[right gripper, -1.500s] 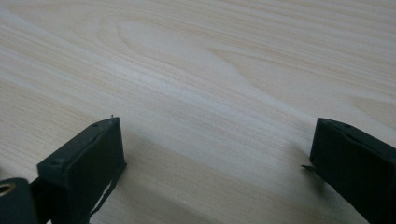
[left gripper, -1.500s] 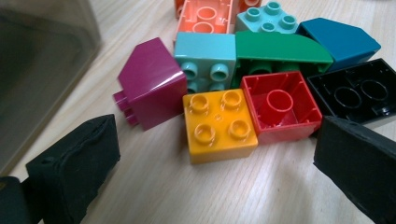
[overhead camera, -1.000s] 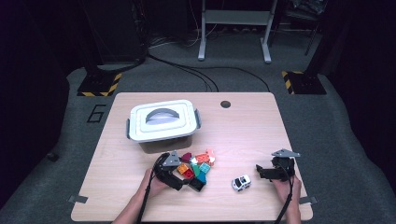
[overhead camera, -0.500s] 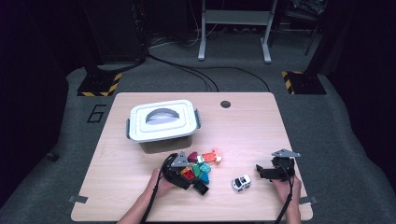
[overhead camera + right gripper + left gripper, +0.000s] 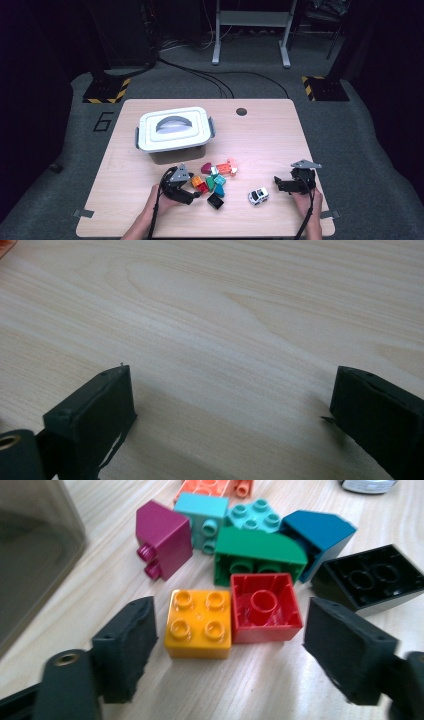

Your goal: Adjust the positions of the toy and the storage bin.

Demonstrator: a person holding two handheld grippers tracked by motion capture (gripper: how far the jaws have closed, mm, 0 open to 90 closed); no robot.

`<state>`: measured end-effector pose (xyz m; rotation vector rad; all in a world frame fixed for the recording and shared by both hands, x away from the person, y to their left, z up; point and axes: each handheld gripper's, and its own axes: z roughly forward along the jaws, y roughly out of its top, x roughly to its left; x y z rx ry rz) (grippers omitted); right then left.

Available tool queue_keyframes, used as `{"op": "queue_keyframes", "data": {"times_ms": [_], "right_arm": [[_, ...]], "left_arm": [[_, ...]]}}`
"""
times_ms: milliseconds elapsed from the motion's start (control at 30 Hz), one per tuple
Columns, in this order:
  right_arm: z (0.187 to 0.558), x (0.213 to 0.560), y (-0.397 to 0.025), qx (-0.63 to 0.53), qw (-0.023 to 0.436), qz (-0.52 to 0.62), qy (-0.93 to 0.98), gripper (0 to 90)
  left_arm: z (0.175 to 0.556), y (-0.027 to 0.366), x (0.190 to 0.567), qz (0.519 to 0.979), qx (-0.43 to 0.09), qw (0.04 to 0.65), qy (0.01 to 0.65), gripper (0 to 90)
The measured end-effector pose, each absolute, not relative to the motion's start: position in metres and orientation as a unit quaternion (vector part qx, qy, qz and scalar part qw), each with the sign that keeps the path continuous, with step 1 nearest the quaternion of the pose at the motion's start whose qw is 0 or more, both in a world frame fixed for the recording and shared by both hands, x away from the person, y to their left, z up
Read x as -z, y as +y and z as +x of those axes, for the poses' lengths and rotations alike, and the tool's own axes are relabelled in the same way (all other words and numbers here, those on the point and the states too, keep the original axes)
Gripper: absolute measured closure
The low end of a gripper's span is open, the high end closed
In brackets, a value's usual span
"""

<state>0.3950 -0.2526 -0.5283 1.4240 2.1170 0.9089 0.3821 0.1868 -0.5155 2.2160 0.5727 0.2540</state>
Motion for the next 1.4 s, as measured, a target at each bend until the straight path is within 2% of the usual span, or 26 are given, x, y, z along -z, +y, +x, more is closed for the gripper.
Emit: {"op": "queue_keyframes", "data": {"times_ms": [33, 700, 833, 1000, 1033, 1400], "right_arm": [[0.395, 0.528, -0.253, -0.328, 0.215, 0.514, 0.763, 3.2], [0.395, 0.528, -0.253, -0.329, 0.215, 0.515, 0.762, 3.6], [0.395, 0.528, -0.253, -0.329, 0.216, 0.515, 0.762, 3.6], [0.395, 0.528, -0.253, -0.329, 0.215, 0.515, 0.762, 3.6], [0.395, 0.528, -0.253, -0.329, 0.215, 0.515, 0.762, 3.6], [0.395, 0.528, -0.253, -0.329, 0.216, 0.516, 0.761, 3.9]], "left_arm": [[0.383, 0.186, 0.518, 0.877, -0.095, 0.412, 0.227, 27.1], [0.393, 0.149, 0.519, 0.882, -0.08, 0.42, 0.196, 27.6], [0.391, 0.156, 0.514, 0.872, -0.08, 0.434, 0.21, 27.5], [0.383, 0.168, 0.505, 0.865, -0.078, 0.443, 0.221, 19.5], [0.377, 0.169, 0.503, 0.868, -0.078, 0.438, 0.221, 15.4], [0.366, 0.154, 0.515, 0.878, -0.075, 0.418, 0.222, 9.9]]}}
